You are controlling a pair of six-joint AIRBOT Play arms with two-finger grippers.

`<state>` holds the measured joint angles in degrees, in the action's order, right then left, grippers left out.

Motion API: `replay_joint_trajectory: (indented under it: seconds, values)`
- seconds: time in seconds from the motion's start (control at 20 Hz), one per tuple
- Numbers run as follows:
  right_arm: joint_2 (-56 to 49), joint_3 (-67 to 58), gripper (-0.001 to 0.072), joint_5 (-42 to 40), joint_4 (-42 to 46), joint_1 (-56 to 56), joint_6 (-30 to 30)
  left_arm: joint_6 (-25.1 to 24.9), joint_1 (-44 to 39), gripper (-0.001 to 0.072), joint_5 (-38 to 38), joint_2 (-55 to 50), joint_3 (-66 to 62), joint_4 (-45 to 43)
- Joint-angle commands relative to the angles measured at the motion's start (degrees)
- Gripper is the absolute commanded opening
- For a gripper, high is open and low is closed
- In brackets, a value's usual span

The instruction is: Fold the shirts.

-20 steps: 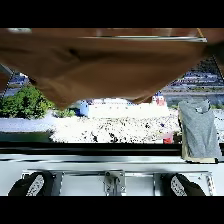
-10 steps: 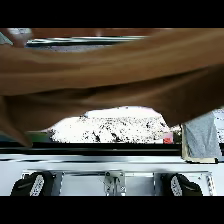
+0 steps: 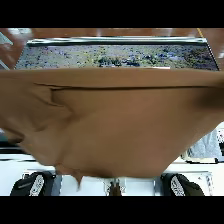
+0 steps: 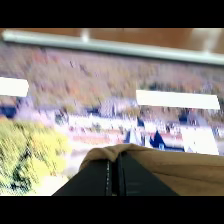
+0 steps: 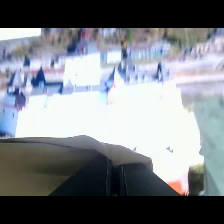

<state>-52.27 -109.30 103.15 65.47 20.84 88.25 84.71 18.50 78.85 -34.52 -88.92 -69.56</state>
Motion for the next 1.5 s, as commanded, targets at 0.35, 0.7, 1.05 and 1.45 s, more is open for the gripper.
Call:
replay_joint_trajectory:
  seconds: [0.35,0.7,1.05,1.45]
  values:
    - [-25.92,31.19,0.0072,-22.47,1.75,-1.14,-4.87,-4.59,-6.56,0.0041,-18.43,-27.15,23.08,2.58]
    - [-38.97,31.04,0.0072,-66.73,1.49,-15.52,-7.23,-6.78,-15.06,0.0042,-49.66,-44.76,21.33,2.56]
    - [-45.83,31.01,0.0072,-78.16,0.83,-19.1,-4.24,-2.99,-13.77,0.0042,-54.9,-52.52,21.35,2.51]
    - [-47.69,30.8,0.0072,-75.84,1.27,-19.08,-4.26,1.05,-15.08,0.0041,-57.64,-56.3,21.35,2.56]
